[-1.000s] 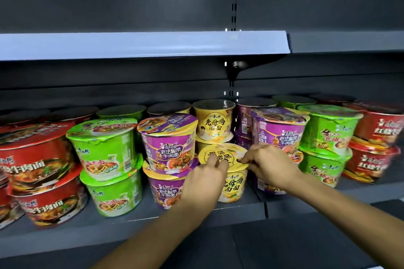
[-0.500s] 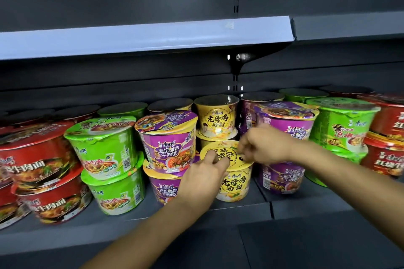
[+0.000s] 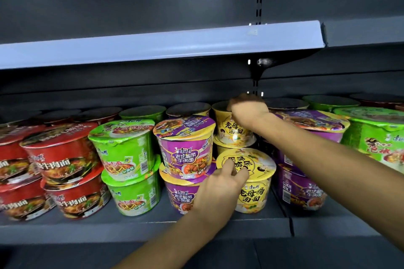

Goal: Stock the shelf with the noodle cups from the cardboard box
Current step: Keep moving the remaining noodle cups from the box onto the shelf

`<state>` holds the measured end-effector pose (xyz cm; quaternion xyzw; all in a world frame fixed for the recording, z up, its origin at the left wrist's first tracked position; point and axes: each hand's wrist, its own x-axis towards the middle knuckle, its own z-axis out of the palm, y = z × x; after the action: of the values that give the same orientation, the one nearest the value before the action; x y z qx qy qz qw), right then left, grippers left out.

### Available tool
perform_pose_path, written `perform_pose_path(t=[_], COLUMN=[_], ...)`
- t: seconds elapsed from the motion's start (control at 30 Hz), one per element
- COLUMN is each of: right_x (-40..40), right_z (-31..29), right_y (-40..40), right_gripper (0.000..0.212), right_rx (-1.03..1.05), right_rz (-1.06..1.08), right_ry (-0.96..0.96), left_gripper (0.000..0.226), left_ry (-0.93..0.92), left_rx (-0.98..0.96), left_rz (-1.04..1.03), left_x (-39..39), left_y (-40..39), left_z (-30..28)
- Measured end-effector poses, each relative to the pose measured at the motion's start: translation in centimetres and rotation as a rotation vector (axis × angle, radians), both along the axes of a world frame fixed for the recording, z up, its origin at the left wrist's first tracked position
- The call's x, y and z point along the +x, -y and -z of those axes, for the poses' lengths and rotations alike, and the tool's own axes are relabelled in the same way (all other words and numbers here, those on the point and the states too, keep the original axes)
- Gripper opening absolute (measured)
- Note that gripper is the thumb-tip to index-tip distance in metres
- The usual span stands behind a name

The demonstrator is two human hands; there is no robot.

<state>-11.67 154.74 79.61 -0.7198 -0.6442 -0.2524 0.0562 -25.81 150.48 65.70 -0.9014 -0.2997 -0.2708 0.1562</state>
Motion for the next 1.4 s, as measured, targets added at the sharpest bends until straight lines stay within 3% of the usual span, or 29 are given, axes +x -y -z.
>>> perform_pose_path(t=[0.47, 0.53, 0.63, 0.9, 1.1, 1.4], right_x=[0.8, 0.5, -0.1, -3.4, -6.4, -11.4], right_z=[0.1, 0.1, 0.5, 2.2, 4.2, 8.0], right_y=[0.7, 0.8, 1.3, 4.4, 7.2, 12.8], right_gripper=[0.034, 0.035, 0.036, 0.024, 0.026, 0.016], right_rx=[0.022, -0.007, -0.004, 0.235, 0.331, 0.341], right_rz=[-0.029, -0.030, -0.028, -0.201, -0.158, 0.045], right_ry=[-0.101, -0.112, -0.158, -0.160, -0.230, -0.483], left_gripper=[0.061, 0.050, 0.016, 0.030, 0.020, 0.010], left_ry=[0.013, 0.001, -0.047, 0.046, 0.156, 0.202], left_rx=[-0.022, -0.078, -0.172, -0.337, -0.262, -0.422], left_rz=[-0.009, 0.002, -0.029, 0.078, 0.110, 0.015], left_x=[0.2, 0.2, 0.0, -1.8, -6.9, -20.7], left_y=[0.1, 0.5, 1.0, 1.0, 2.6, 3.4], left_z=[0.0, -0.3, -1.2, -2.7, -3.0, -0.7])
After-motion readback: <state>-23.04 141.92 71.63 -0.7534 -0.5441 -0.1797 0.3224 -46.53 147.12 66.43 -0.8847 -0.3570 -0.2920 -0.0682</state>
